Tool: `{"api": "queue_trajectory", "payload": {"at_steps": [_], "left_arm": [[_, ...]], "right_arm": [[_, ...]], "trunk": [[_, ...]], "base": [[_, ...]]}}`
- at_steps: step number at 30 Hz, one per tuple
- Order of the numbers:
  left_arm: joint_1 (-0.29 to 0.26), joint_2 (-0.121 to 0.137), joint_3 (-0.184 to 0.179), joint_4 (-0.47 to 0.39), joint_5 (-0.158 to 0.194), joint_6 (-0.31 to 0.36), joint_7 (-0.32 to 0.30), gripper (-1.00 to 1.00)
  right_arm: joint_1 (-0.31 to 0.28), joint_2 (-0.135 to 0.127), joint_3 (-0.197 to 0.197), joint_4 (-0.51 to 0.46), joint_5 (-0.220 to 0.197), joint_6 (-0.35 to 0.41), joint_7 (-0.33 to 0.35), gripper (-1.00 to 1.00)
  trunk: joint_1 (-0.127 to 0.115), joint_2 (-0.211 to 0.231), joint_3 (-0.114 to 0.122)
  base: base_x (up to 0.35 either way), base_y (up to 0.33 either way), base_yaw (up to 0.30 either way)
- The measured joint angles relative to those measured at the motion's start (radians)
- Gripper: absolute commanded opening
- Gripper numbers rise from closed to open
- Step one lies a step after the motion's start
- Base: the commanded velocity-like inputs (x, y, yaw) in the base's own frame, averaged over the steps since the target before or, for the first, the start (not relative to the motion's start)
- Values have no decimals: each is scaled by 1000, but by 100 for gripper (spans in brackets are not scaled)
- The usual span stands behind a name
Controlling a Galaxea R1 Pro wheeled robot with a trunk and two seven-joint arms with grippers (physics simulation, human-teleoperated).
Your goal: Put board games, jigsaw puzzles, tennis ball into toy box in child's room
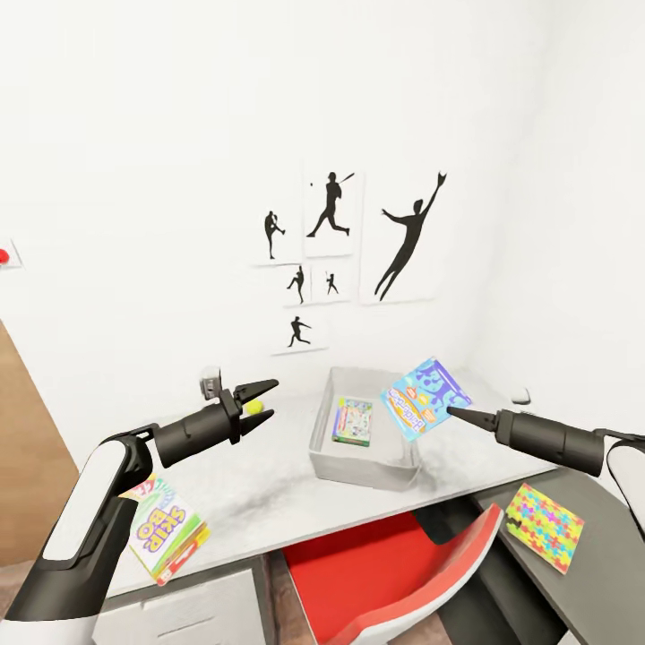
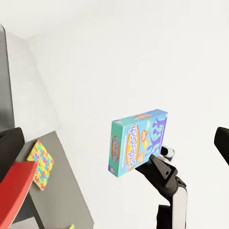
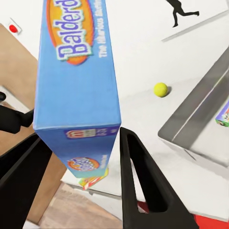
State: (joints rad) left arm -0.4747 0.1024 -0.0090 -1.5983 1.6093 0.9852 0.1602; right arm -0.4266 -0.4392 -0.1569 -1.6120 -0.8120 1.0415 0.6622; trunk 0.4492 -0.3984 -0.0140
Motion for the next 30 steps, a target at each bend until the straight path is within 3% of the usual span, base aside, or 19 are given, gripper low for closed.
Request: {"api": "queue_trajectory", "payload": {"at_steps": [23, 30], "left_arm": [[1, -1, 0, 0, 0, -1, 0, 100], [2, -1, -1, 0, 0, -2, 0, 100]], "right_arm": [[3, 2, 0, 0, -5, 1, 0, -100], [2, 2, 0, 0, -5, 1, 0, -100]], "trunk": [[0, 0, -2], [0, 0, -2]], "base": [[49, -38, 19], [1, -1, 140]]}}
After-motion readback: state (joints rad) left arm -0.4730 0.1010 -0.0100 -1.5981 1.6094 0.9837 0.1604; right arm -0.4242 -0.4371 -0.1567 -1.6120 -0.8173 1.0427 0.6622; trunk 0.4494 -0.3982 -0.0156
